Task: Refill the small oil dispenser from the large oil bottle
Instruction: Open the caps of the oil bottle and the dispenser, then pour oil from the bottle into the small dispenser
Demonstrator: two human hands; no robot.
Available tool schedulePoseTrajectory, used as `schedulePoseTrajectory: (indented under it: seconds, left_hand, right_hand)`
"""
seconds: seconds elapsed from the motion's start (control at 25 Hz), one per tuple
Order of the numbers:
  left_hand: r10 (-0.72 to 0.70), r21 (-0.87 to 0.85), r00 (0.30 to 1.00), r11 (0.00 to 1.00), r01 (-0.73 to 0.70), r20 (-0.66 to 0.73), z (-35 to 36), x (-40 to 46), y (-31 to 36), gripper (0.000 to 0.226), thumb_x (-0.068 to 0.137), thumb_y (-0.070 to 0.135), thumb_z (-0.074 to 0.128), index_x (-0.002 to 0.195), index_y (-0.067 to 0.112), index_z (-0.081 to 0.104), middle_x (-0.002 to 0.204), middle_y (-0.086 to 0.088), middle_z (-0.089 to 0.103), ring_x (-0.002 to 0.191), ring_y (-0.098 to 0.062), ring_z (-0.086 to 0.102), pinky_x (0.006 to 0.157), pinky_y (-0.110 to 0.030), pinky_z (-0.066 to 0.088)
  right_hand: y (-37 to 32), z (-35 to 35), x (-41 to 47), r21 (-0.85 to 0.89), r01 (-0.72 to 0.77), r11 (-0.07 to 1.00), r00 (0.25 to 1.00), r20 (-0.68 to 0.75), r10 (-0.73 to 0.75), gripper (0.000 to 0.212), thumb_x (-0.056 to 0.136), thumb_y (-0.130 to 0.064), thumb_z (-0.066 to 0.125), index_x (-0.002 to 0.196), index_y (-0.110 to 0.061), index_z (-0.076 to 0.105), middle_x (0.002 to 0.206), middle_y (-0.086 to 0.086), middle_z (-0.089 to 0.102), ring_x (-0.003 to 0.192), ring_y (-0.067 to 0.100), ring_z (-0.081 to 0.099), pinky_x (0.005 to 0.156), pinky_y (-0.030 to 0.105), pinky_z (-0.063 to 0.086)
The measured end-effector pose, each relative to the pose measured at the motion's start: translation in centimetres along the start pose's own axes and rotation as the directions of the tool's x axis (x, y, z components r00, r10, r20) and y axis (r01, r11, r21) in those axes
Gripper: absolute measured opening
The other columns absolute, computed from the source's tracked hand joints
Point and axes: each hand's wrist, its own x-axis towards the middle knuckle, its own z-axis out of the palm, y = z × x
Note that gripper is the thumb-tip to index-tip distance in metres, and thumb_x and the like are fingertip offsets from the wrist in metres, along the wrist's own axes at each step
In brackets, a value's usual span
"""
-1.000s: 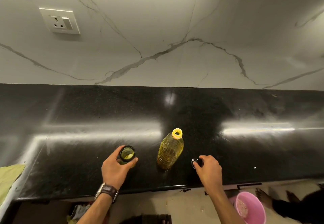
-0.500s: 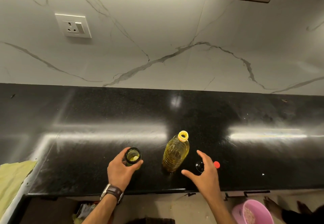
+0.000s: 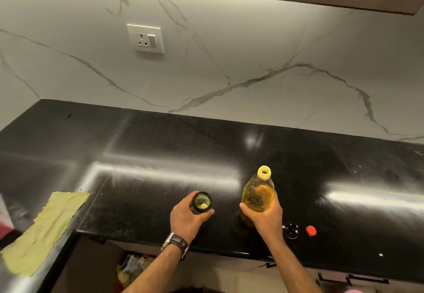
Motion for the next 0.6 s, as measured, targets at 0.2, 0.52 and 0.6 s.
schedulePoseTrajectory:
  seconds: [0.2, 0.52, 0.6]
  left_hand:
    - [-0.005, 0.011, 1.0, 1.0, 0.005, -0.002, 0.1, 0.2, -0.4, 0.069, 0.066, 0.047, 0.093, 0.128, 0.034, 0.066, 0.115, 0.019, 0.072, 0.11, 0.0, 0.066, 0.097, -0.032, 0.059]
    - [0.016, 0.019, 1.0, 1.0, -0.015, -0.02, 0.2, 0.2, -0.3, 0.068, 0.067, 0.048, 0.092, 0.128, 0.034, 0.067, 0.116, 0.018, 0.072, 0.11, 0.0, 0.066, 0.096, -0.032, 0.059]
    - [0.013, 0.016, 1.0, 1.0, -0.013, -0.024, 0.1, 0.1, -0.2, 0.067, 0.067, 0.046, 0.093, 0.128, 0.034, 0.067, 0.116, 0.018, 0.072, 0.109, -0.001, 0.066, 0.097, -0.032, 0.058]
  right_hand:
    - [-0.3, -2.4, 1.8, -0.23, 0.196, 0.953, 0.979, 0.094, -0.179, 0.092, 0.062, -0.019, 0.099, 0.139, -0.033, 0.051, 0.125, -0.014, 0.063, 0.118, 0.006, 0.061, 0.103, 0.035, 0.052]
    - [-0.2, -4.6, 2.4, -0.622, 0.283, 0.731, 0.958, 0.221, -0.183, 0.101, 0.058, -0.03, 0.097, 0.147, -0.034, 0.049, 0.13, -0.011, 0.063, 0.126, 0.014, 0.055, 0.114, 0.051, 0.035]
    - [-0.1, -4.5, 2.3, -0.675, 0.309, 0.67, 0.95, 0.253, -0.183, 0.101, 0.059, -0.033, 0.096, 0.147, -0.035, 0.048, 0.131, -0.009, 0.064, 0.127, 0.015, 0.056, 0.114, 0.05, 0.036]
